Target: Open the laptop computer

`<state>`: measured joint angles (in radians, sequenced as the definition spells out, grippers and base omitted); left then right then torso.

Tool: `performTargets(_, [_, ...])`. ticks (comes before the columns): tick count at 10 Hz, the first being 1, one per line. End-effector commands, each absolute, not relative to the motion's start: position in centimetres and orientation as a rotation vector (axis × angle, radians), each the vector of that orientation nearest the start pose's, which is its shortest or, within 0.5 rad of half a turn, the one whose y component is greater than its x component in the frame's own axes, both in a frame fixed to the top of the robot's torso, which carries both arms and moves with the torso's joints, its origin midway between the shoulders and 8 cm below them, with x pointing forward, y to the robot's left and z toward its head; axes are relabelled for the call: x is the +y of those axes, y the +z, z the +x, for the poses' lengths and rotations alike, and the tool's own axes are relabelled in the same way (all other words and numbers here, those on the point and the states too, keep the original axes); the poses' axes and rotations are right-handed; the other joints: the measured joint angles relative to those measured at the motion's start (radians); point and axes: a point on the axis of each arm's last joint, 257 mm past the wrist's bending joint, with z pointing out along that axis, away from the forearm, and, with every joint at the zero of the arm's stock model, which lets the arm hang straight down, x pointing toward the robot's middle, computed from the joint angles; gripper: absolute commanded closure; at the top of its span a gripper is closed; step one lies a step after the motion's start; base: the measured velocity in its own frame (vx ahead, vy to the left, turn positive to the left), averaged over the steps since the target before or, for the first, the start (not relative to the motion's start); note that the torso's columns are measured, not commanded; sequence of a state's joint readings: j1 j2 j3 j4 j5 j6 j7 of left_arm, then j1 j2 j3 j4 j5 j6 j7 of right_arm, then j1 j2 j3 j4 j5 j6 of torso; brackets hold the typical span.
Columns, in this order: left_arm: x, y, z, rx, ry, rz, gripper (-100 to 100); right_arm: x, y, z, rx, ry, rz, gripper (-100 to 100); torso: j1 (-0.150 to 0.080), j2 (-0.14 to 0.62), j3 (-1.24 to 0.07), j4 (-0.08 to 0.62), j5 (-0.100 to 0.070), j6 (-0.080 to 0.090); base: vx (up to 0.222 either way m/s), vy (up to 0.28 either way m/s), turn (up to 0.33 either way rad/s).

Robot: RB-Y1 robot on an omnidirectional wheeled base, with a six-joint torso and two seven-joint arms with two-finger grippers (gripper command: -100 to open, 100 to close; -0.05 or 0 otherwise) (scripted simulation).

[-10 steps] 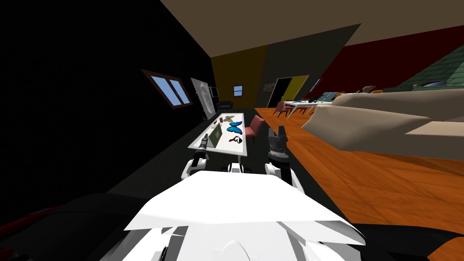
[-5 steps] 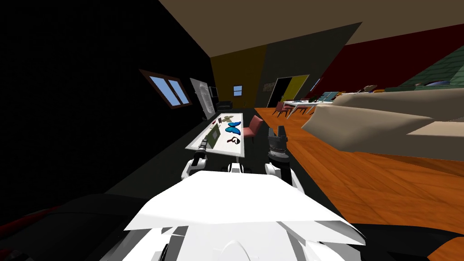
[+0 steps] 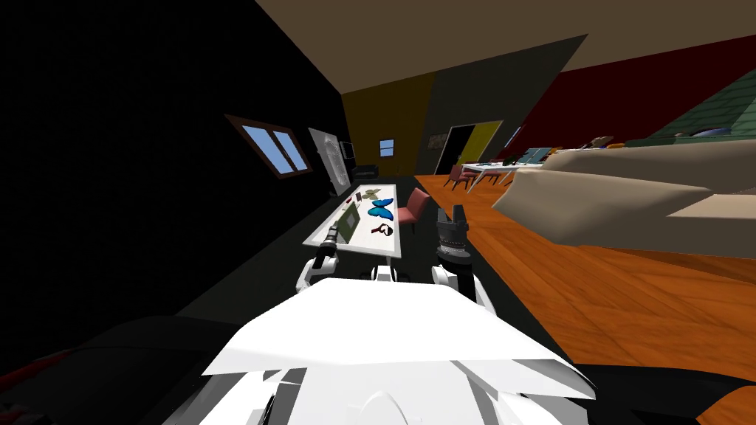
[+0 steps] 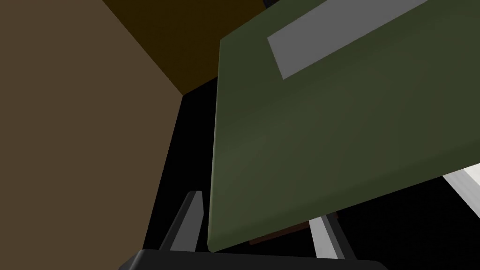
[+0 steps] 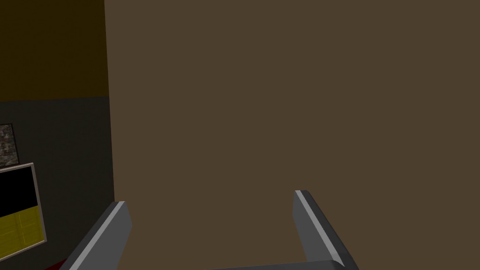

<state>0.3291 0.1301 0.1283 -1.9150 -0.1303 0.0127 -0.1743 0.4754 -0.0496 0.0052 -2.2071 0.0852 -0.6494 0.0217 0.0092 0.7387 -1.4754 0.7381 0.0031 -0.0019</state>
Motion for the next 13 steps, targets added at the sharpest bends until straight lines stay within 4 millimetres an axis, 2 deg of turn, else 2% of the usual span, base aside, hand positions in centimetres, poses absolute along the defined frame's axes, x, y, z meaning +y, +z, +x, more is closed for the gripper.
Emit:
performTargets(1, [35.5, -20.0, 44.9, 1.245, -0.778, -1.039, 100, -25.5, 2.6, 33.6, 0.642, 1.274, 0.477, 0, -0.001, -0.002, -0.001, -0.002, 0.001, -0.001, -0.002, 0.116, 0.006])
performTargets(6, [33.9, -20.5, 45.4, 1.205, -0.909, -1.202, 100, -25.5, 2.6, 33.6, 0.642, 1.274, 0.478, 0, -0.006, -0.002, -0.001, -0.002, -0.001, 0.000, -0.005, 0.116, 0.004])
performTargets(7, [34.1, -20.2, 45.4, 1.208, -0.893, -1.173, 100, -25.5, 2.6, 33.6, 0.643, 1.274, 0.477, 0, -0.007, 0.000, -0.001, -0.001, -0.002, 0.000, -0.002, 0.057, -0.001])
performTargets(8, [35.4, -21.5, 45.9, 1.179, -0.934, -1.259, 100, -25.5, 2.6, 33.6, 0.642, 1.274, 0.478, 0, -0.013, 0.001, 0.000, 0.000, -0.004, 0.002, -0.040, 0.052, -0.133])
performTargets(13, [38.7, -24.2, 46.9, 1.077, -1.030, -1.458, 100, -25.5, 2.6, 33.6, 0.642, 1.274, 0.478, 0, -0.010, 0.000, 0.000, 0.001, -0.004, 0.002, -0.066, 0.065, -0.120])
